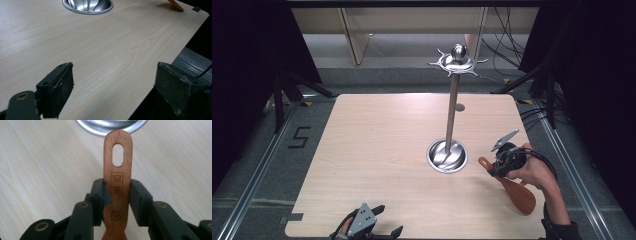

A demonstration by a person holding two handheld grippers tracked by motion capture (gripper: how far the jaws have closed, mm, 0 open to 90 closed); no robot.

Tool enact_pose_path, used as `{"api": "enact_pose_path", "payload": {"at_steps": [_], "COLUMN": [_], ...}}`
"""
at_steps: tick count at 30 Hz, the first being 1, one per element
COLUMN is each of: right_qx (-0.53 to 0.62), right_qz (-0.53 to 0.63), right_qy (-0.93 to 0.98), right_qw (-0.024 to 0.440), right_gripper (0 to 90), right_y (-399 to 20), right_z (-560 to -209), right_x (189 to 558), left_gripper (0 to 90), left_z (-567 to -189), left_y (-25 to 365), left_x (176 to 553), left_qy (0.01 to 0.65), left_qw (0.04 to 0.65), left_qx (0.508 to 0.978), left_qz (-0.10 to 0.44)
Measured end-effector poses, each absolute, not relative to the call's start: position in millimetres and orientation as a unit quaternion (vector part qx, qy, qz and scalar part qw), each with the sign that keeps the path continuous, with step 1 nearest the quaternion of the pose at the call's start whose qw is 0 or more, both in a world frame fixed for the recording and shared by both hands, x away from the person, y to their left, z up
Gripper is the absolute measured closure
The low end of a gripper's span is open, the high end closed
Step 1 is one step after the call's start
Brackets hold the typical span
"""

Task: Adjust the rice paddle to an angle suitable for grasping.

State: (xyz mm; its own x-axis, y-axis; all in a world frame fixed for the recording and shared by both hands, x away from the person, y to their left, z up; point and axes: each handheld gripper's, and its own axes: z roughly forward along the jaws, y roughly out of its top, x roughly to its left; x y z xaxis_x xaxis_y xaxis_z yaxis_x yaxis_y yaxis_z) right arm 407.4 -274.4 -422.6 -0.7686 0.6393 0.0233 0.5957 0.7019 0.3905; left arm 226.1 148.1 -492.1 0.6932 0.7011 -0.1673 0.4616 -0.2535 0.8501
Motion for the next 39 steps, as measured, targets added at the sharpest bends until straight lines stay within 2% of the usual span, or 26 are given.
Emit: {"api": "enact_pose_path", "payload": {"at_steps": [2,9,17,24,26,30,31,32,39], "right_qx": [0.334,0.321,0.318,0.321,0.319,0.333,0.324,0.331,0.328], "right_qz": [0.215,0.320,0.355,0.424,0.446,0.453,0.467,0.465,0.494], "right_qy": [0.916,0.890,0.878,0.842,0.829,0.821,0.813,0.815,0.794], "right_qw": [0.063,0.041,0.037,0.085,0.112,0.101,0.125,0.104,0.135], "right_gripper": [67.0,67.1,67.1,67.1,67.1,67.1,67.1,67.1,67.0], "right_y": [-277.8,-283.4,-288.2,-294.7,-295.6,-294.5,-293.9,-292.9,-287.4], "right_z": [-416.6,-399.5,-382.8,-371.2,-366.1,-364.1,-363.5,-361.4,-349.1], "right_x": [406.9,401.3,397.9,399.9,400.4,399.5,401.2,399.3,393.9], "left_gripper": [14.8,14.8,14.7,14.7,14.7,14.7,14.7,14.7,14.7], "left_z": [-492.0,-491.9,-491.3,-491.7,-491.6,-492.2,-492.0,-492.0,-491.9], "left_y": [148.8,149.3,151.3,149.8,151.0,149.8,150.1,150.1,149.7], "left_x": [226.0,226.7,228.4,226.9,228.5,227.0,227.3,227.3,226.9], "left_qy": [0.370,0.374,0.360,0.375,0.358,0.373,0.372,0.372,0.374], "left_qw": [0.485,0.487,0.480,0.485,0.485,0.488,0.488,0.488,0.486], "left_qx": [0.783,0.779,0.789,0.780,0.787,0.779,0.779,0.779,0.780], "left_qz": [0.126,0.124,0.131,0.125,0.131,0.126,0.125,0.125,0.124]}}
